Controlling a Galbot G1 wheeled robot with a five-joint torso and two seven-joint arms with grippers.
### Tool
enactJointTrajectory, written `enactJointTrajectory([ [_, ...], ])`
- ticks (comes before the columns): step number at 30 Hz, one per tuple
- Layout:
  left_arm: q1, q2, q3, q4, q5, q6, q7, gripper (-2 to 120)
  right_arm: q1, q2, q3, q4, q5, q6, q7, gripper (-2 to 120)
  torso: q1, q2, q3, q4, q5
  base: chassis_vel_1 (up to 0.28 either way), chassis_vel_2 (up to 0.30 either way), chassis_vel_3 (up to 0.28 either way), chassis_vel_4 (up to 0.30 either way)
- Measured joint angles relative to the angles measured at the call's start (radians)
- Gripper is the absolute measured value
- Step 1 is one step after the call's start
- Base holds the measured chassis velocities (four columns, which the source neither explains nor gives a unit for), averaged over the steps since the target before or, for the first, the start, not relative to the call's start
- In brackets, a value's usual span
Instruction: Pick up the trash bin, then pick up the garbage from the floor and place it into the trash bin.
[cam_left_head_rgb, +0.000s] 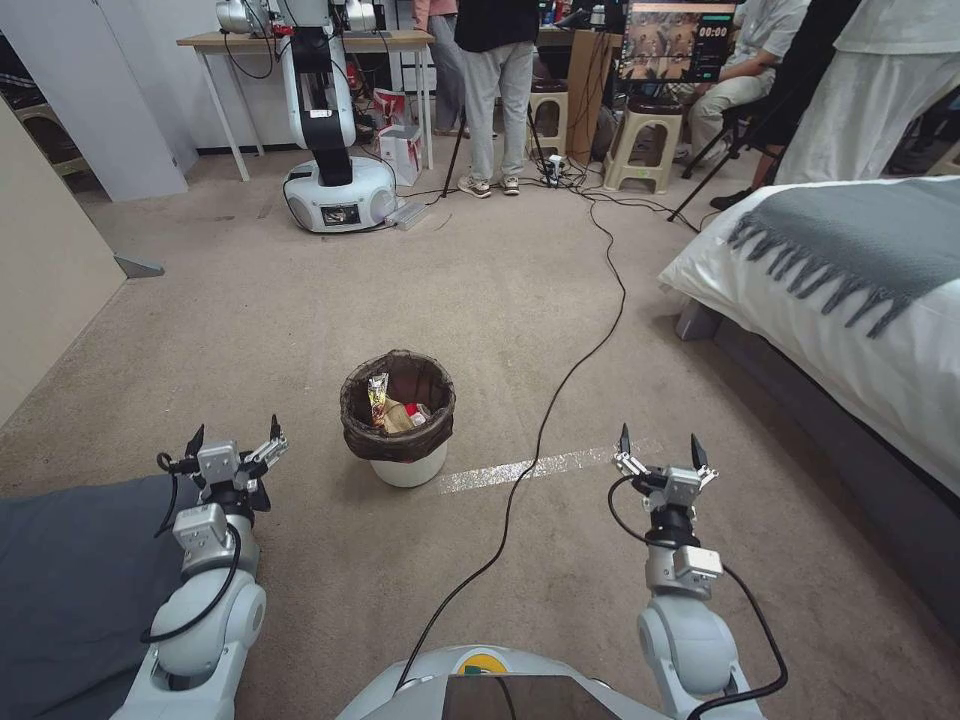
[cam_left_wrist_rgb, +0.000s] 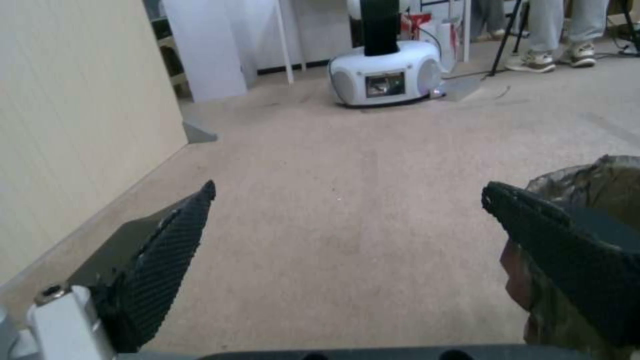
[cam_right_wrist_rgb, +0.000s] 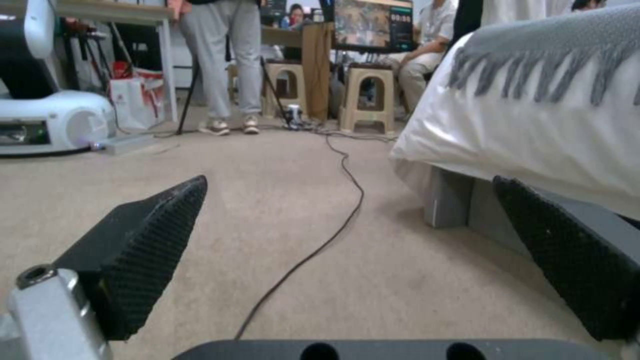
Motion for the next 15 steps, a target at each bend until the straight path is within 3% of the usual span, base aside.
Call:
enactJointTrajectory([
  [15,0.107,0.017,-0.008,0.028,0.005,-0.106,0.011,100,-0.054,-0.005,-0.029,0.005,-0.036,0.023,-0.016,100,0.000,0.000,0.000,0.0001,-0.0001,0.000,0.000,0.000,0.000],
])
